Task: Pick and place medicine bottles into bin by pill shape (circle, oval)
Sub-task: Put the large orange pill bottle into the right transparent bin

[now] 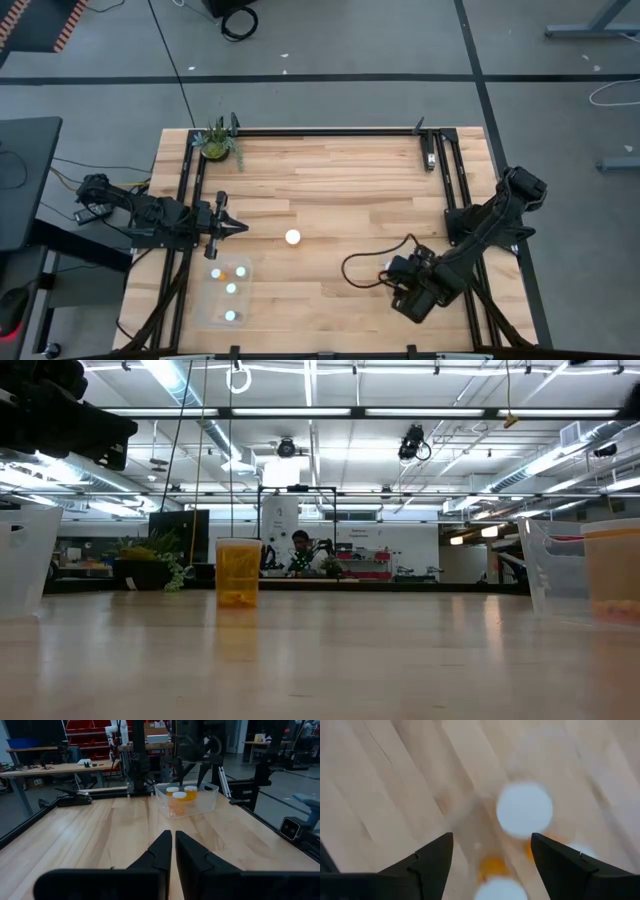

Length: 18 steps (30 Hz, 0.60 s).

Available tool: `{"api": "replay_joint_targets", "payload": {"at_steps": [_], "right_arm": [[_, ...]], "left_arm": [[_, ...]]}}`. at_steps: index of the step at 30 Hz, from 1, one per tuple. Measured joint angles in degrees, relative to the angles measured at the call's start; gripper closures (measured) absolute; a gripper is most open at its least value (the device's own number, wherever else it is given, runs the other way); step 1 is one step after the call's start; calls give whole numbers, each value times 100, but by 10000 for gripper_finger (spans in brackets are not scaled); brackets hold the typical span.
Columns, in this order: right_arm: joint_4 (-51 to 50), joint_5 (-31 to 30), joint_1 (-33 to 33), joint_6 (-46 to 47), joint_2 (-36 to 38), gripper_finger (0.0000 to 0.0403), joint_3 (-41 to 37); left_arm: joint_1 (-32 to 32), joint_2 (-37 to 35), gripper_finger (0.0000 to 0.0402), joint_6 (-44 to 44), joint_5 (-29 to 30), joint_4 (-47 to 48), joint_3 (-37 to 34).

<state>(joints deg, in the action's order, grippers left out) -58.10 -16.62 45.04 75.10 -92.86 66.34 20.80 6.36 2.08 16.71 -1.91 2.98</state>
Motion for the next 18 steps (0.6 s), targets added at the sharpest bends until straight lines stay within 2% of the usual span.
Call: {"api": "replay_joint_targets", "payload": {"at_steps": [5, 15, 18], "right_arm": [[228, -305, -513, -988, 0, 132, 327], [2081, -339, -1301, -3174, -234, 132, 235], [2516, -184, -1488, -3654, -467, 132, 235]], "left_arm": [[2, 0, 366, 1, 0, 1, 0], [1, -1, 378, 1, 1, 1, 0], [2, -1, 377, -1, 0, 1, 0]]}}
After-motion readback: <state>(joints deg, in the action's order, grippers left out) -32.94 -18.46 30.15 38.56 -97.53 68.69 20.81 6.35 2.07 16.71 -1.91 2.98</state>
